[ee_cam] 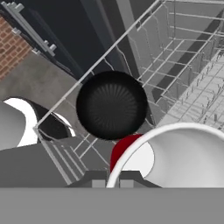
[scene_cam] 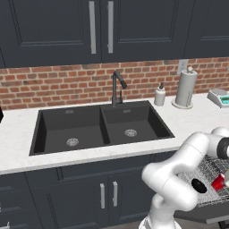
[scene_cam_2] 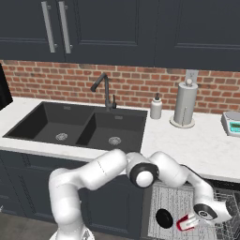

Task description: Pick up the cup and bowl from the counter, place them in the dishwasher, and close the dishwasher door.

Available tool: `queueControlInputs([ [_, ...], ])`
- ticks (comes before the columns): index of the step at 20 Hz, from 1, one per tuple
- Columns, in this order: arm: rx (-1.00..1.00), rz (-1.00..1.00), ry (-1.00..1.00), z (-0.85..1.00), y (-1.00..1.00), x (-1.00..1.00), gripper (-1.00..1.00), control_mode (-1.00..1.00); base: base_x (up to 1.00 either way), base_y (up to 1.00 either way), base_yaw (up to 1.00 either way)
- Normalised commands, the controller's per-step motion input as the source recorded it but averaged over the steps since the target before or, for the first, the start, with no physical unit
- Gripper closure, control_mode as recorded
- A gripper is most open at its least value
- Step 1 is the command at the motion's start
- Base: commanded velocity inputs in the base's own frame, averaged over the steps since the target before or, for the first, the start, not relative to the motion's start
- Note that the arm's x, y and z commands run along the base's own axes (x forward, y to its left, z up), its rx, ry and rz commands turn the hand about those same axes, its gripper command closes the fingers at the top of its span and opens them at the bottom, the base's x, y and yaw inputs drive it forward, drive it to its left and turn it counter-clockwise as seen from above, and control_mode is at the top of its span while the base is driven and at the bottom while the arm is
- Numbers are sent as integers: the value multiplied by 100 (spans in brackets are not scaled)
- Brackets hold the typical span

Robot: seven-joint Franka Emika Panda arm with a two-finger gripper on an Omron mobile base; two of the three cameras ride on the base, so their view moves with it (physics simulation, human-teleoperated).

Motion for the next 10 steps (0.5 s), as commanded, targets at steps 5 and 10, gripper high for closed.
queueControlInputs([
  [5, 3, 3, 5, -38, 0, 0, 100, -100, 0, 0, 0],
  [10, 3, 2, 5, -36, 0, 0, -100, -100, 0, 0, 0],
])
